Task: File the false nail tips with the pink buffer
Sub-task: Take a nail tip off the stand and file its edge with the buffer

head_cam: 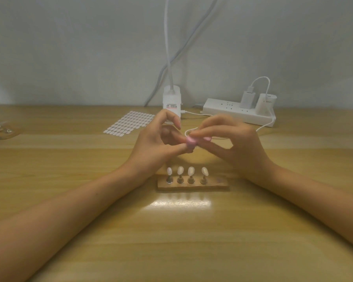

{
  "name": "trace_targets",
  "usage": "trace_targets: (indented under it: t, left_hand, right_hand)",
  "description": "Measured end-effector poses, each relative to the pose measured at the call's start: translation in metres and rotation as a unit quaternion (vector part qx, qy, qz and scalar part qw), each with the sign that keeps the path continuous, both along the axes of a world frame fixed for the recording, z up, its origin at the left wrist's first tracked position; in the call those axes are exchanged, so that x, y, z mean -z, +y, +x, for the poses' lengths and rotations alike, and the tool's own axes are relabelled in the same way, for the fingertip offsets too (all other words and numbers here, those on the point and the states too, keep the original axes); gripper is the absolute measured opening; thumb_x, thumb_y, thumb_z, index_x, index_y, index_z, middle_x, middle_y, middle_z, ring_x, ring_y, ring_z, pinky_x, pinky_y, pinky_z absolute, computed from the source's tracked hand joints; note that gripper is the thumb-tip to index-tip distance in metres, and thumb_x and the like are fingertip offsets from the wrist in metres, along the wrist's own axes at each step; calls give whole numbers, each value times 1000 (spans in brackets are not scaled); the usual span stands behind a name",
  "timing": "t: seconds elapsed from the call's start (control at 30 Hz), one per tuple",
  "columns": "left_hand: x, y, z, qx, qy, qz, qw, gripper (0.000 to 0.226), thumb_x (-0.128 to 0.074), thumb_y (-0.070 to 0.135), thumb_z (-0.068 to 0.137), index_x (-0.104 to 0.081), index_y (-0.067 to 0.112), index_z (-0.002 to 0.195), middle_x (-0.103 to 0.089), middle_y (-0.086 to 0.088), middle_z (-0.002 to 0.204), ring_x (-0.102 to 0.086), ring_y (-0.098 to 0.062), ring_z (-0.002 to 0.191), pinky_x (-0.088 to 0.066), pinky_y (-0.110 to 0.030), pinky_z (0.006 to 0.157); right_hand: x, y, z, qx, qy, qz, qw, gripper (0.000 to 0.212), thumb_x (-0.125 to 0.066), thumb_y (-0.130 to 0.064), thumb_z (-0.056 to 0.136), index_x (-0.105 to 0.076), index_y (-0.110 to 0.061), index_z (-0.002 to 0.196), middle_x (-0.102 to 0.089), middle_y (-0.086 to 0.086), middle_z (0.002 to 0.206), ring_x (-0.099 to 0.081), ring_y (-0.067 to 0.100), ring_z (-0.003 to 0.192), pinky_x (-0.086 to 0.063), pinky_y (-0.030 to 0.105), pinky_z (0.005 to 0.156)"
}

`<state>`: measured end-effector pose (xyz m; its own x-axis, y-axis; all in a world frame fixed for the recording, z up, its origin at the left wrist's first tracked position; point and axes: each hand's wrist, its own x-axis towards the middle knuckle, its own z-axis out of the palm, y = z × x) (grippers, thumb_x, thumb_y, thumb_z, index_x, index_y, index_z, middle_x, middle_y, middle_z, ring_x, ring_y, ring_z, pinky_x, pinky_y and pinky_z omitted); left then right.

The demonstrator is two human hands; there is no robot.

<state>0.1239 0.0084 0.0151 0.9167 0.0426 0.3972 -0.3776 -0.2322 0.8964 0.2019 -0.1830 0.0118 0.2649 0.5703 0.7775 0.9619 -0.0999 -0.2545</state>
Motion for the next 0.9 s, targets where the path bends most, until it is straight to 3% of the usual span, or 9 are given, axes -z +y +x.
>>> trace_targets:
  t: [0.17, 0.4, 0.7, 0.9]
  left_hand:
    - [0, 0, 0, -6, -5, 5, 1000, 42, -86, 14, 76, -48, 16, 96, -76, 1, 74, -74, -12, 74, -50, -15, 63]
    - [1, 0, 1, -15, -15, 30, 999, 40, -86, 11, 79, -49, 16, 96, -73, 6, 71, -72, -9, 72, -47, -13, 62]
    - [1, -2, -1, -29, -30, 31, 999, 41, -85, 7, 79, -50, 19, 96, -75, 2, 74, -75, -13, 74, -48, -14, 62]
    - [0, -2, -1, -43, -38, 35, 998, 42, -87, 15, 77, -50, 20, 99, -76, 1, 74, -74, -12, 71, -47, -13, 62]
  right_hand:
    - [-1, 1, -1, -6, -7, -1, 1000, 19, -74, -13, 89, -78, -6, 106, -70, 8, 96, -68, 21, 88, -55, 34, 77]
    - [-1, 5, -4, -6, 9, 2, 1000, 17, -77, -13, 87, -78, -7, 103, -69, 9, 93, -67, 21, 86, -54, 37, 78]
    - [-2, 1, -2, 49, 94, 49, 993, 17, -76, -18, 89, -78, -13, 105, -71, 3, 96, -66, 14, 89, -53, 36, 77]
    - [-5, 5, -9, 5, 62, 18, 998, 19, -75, -15, 88, -77, -9, 106, -69, 4, 95, -66, 14, 90, -54, 30, 78]
